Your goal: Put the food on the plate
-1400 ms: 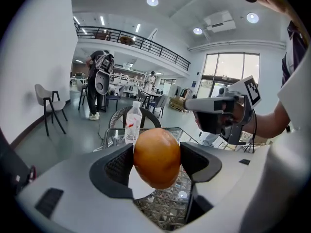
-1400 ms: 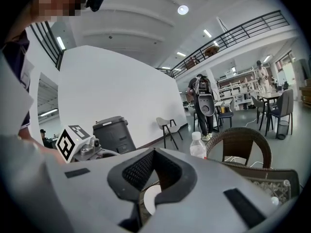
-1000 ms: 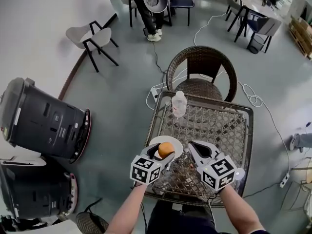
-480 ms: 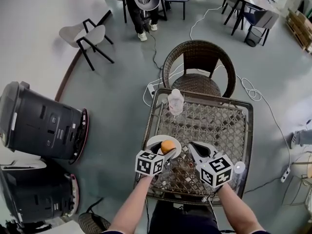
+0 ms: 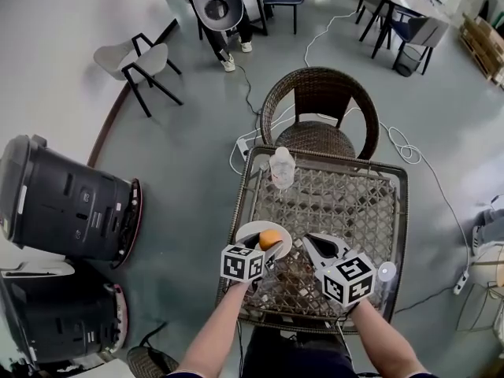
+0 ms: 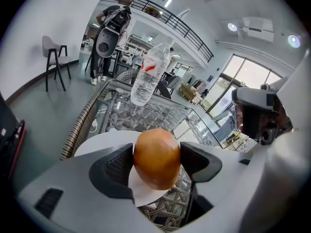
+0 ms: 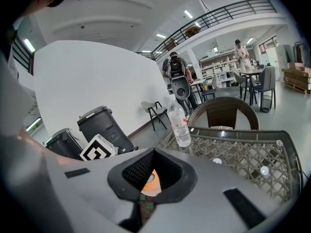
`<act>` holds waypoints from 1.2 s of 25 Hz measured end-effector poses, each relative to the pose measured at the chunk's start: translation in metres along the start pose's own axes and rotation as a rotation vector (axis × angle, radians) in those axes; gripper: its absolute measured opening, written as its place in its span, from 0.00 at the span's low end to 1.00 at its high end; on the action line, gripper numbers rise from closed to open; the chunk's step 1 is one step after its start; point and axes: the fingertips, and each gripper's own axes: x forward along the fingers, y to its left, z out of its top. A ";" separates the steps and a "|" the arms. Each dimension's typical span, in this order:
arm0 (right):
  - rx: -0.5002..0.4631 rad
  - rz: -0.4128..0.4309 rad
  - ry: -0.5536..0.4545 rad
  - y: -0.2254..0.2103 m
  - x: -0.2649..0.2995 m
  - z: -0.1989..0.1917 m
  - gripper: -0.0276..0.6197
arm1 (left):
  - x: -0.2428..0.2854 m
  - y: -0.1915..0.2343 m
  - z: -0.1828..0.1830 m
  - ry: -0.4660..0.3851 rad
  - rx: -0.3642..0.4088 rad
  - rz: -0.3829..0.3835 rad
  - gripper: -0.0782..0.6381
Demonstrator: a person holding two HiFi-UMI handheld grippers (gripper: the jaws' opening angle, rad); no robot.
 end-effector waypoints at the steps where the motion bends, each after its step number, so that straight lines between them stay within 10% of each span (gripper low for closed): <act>1: 0.001 0.001 0.003 0.000 0.000 -0.001 0.05 | 0.000 0.000 0.000 -0.001 -0.003 0.002 0.54; 30: -0.010 0.021 -0.018 0.025 -0.002 0.005 0.05 | -0.044 0.012 -0.019 -0.001 0.080 0.115 0.57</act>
